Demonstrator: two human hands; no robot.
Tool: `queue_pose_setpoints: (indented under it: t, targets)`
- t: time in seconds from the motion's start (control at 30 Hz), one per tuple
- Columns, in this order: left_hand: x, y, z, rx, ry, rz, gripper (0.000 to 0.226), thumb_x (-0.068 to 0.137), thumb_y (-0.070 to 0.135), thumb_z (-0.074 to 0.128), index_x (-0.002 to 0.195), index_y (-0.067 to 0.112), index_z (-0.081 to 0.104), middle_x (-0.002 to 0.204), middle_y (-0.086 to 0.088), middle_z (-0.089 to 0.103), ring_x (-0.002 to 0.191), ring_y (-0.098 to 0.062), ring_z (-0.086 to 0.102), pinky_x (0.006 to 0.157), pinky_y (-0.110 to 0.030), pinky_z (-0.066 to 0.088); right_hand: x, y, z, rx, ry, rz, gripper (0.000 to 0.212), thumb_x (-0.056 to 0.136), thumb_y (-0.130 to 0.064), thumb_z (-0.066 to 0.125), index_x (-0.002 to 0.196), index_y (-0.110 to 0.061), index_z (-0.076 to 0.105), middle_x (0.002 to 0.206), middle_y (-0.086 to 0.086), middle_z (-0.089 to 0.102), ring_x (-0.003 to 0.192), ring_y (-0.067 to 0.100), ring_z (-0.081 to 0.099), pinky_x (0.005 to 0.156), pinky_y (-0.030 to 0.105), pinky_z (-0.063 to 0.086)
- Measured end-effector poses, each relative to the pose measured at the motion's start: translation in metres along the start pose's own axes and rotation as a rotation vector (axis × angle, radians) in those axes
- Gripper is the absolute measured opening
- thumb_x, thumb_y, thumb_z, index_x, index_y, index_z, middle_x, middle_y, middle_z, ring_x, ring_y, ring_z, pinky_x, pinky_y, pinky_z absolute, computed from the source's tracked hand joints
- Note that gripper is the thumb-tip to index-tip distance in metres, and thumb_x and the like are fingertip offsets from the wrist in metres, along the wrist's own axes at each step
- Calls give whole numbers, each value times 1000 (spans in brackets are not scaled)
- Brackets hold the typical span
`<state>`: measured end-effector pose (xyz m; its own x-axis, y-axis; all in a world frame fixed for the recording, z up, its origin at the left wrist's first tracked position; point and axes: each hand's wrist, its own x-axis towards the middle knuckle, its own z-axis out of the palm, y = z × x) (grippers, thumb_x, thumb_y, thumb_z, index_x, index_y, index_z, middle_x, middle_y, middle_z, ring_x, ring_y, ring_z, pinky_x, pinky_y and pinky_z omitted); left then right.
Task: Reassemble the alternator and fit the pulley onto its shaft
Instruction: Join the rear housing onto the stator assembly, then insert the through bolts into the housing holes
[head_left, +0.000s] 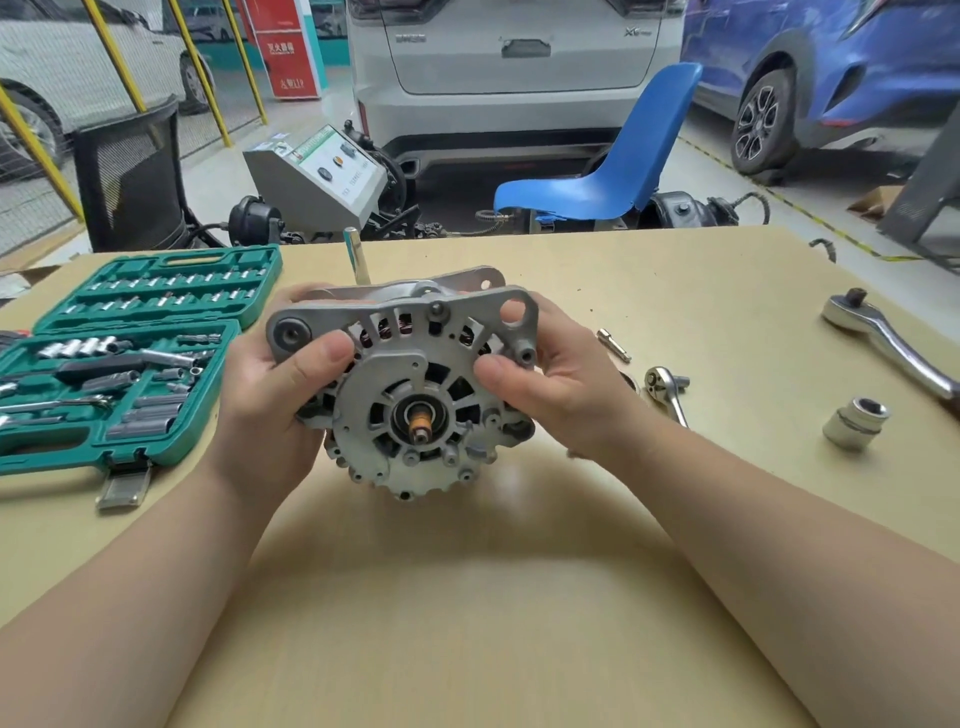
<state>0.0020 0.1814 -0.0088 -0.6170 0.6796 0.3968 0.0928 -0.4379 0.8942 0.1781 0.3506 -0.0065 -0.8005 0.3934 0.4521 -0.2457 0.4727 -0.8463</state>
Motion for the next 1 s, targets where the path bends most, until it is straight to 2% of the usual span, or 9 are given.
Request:
queue_pose_setpoints:
  t: [0.1,0.2,0.33,0.4,0.5,0.63,0.73,0.83,1.0]
  targets:
    - [1,-2,-2,-11,-20,-24,81,78,31,71,141,-15,49,131,-41,61,116,-59,64,95,-65,53,6,-9,-24,-106,-140,71,46,80,-54,77,125,-52,67,135,-8,62,125,17,61,106,53,50]
    - [0,-4,2,33,-23,-37,74,79,30,75,138,-11,56,128,-40,64,114,-59,66,93,-67,54,14,-20,-61,-306,-206,146,71,64,-60,87,131,-46,66,136,-18,60,124,6,60,101,36,53]
    - [5,-6,18,87,1,-17,53,79,31,80,124,3,74,133,-36,63,115,-57,67,88,-55,60,12,-28,-91,-442,-347,324,41,58,-62,85,89,-36,78,83,-14,75,65,-3,63,59,11,44]
    - [10,-6,24,111,-2,-23,44,79,32,82,117,10,79,132,-35,63,115,-53,68,88,-55,60,10,-27,-93,-680,-449,427,28,62,-61,81,81,-40,79,75,-17,75,62,-2,64,58,17,47]
    - [15,-7,22,86,23,-77,60,79,34,82,127,-1,71,126,-38,66,113,-58,67,92,-63,59,7,-23,-80,-916,-514,489,11,69,-48,82,67,-38,77,58,-18,68,50,-1,58,46,16,43]
    - [16,-8,16,48,52,-117,68,79,35,79,130,-7,65,124,-39,67,110,-56,69,91,-62,57,8,-13,-61,-1085,-383,399,20,73,-47,77,63,-32,71,57,-14,67,53,1,58,46,22,41]
    - [17,-7,15,51,51,-116,70,79,34,76,131,-10,63,123,-40,67,107,-50,70,90,-58,57,10,-3,-50,-1192,-304,315,34,77,-53,76,58,-35,53,63,-13,59,61,3,51,50,24,30]
    - [18,-6,17,61,39,-115,70,79,35,76,131,-10,64,126,-41,65,112,-56,68,94,-64,56,7,8,-39,-1226,-280,296,46,79,-48,77,56,-28,43,64,-8,49,58,10,44,49,26,24]
    - [22,-5,23,132,28,-118,63,80,40,80,126,-2,71,122,-33,72,114,-55,69,99,-73,54,10,21,-33,-1292,-215,277,28,84,-39,66,71,-23,47,70,-4,46,62,22,47,51,29,26]
